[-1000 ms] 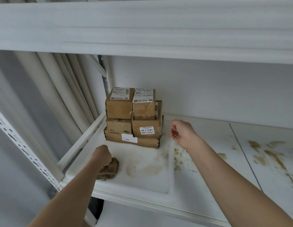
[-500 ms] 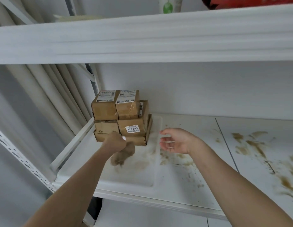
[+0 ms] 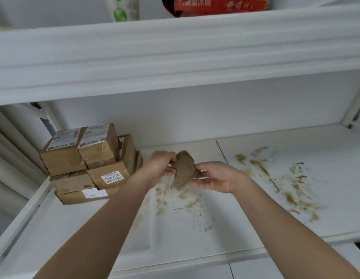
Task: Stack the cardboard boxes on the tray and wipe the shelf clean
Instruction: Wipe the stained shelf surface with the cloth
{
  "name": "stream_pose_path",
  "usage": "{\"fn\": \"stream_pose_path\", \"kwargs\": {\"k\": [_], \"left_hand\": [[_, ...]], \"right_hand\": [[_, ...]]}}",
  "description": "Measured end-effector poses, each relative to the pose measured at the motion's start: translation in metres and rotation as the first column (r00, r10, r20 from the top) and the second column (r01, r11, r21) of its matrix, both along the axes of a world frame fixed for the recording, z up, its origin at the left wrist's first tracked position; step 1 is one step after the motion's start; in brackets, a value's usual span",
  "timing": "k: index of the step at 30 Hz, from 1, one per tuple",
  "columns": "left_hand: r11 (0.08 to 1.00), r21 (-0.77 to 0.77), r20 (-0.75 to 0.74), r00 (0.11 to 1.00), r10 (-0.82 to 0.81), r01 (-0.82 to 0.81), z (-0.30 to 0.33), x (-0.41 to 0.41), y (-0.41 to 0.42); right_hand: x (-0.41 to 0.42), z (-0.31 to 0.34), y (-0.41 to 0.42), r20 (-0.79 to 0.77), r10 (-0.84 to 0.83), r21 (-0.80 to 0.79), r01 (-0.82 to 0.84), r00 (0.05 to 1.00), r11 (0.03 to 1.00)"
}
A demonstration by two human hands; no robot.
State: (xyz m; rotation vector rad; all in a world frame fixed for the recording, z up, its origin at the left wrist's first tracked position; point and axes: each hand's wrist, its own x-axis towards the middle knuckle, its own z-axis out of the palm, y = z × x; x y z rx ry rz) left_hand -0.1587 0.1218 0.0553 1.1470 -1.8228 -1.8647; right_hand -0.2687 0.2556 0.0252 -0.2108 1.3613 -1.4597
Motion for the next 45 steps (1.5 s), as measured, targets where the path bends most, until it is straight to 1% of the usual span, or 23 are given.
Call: {"fn": "stream_pose_path", "kwargs": {"k": [4,6,8,11,13,15,18,20,23,25,27,30,32,35,38,40,42,43,44,45], "left_hand": [[0.993,0.084,-0.056,0.995,-0.077,0.082,-0.004,-0.03,0.009],[0.975,0.127,-0.133,0.977,-0.168,0.185,-0.006,-0.042,0.015],[0.941,0.122,-0.187,0.938,-0.292,0.317,-0.005,-0.056,0.019],[0.869,0.051,-0.139,0.865,-0.482,0.492,-0.008,-0.076,0.028],[0.855,0.03,-0.095,0.853,-0.514,0.518,-0.013,-0.086,0.037],[0.839,0.011,-0.066,0.838,-0.542,0.544,-0.016,-0.094,0.048],[0.79,0.028,-0.061,0.79,-0.61,0.613,-0.012,-0.108,0.065],[0.8,0.035,-0.075,0.799,-0.596,0.599,-0.008,-0.117,0.078],[0.852,0.109,-0.183,0.853,-0.488,0.511,-0.002,-0.135,0.101],[0.876,0.15,-0.241,0.876,-0.417,0.458,0.0,-0.147,0.118],[0.898,0.179,-0.258,0.9,-0.352,0.402,-0.002,-0.162,0.139],[0.91,0.246,-0.28,0.923,-0.263,0.334,-0.007,-0.186,0.175],[0.916,0.239,-0.279,0.926,-0.254,0.324,-0.012,-0.203,0.197],[0.943,0.196,-0.226,0.948,-0.225,0.27,-0.023,-0.22,0.231],[0.953,0.224,-0.218,0.964,-0.154,0.202,-0.03,-0.23,0.25],[0.958,0.226,-0.205,0.97,-0.132,0.179,-0.031,-0.238,0.257],[0.972,0.194,-0.186,0.978,-0.097,0.133,-0.029,-0.246,0.268],[0.977,0.169,-0.182,0.979,-0.097,0.128,-0.028,-0.25,0.274],[0.974,0.158,-0.193,0.973,-0.13,0.161,-0.028,-0.253,0.28],[0.958,0.161,-0.219,0.955,-0.201,0.239,-0.027,-0.255,0.287]], "right_hand": [[-0.022,0.013,0.02,-0.123,-0.079,0.001,0.08,0.989,0.997],[-0.027,0.018,0.028,-0.159,-0.1,-0.012,0.099,0.982,0.995],[-0.033,0.02,0.036,-0.168,-0.135,-0.036,0.131,0.976,0.991],[-0.046,0.025,0.052,-0.196,-0.183,-0.089,0.168,0.963,0.982],[-0.056,0.029,0.065,-0.208,-0.233,-0.15,0.204,0.95,0.967],[-0.069,0.03,0.076,-0.191,-0.333,-0.228,0.288,0.923,0.93],[-0.09,0.029,0.092,-0.17,-0.408,-0.282,0.353,0.897,0.892],[-0.103,0.027,0.101,-0.14,-0.411,-0.299,0.357,0.901,0.885],[-0.124,0.02,0.115,-0.113,-0.376,-0.243,0.341,0.92,0.908],[-0.138,0.015,0.127,-0.149,-0.287,-0.148,0.266,0.946,0.953],[-0.154,0.012,0.146,-0.176,-0.188,-0.052,0.182,0.966,0.982],[-0.185,0.01,0.182,-0.248,-0.069,0.021,0.077,0.966,0.997],[-0.203,0.009,0.204,-0.29,-0.035,0.038,0.048,0.956,0.998],[-0.22,0.004,0.233,-0.325,-0.039,0.056,0.06,0.945,0.997],[-0.233,0.0,0.253,-0.384,-0.078,0.067,0.113,0.92,0.991],[-0.239,0.0,0.265,-0.394,-0.117,0.038,0.143,0.912,0.989],[-0.24,-0.002,0.278,-0.369,-0.174,-0.012,0.183,0.913,0.983],[-0.241,-0.004,0.282,-0.351,-0.208,-0.03,0.211,0.913,0.977],[-0.241,-0.006,0.287,-0.334,-0.238,-0.038,0.24,0.912,0.97],[-0.242,-0.007,0.292,-0.323,-0.264,-0.038,0.267,0.909,0.963]]}}
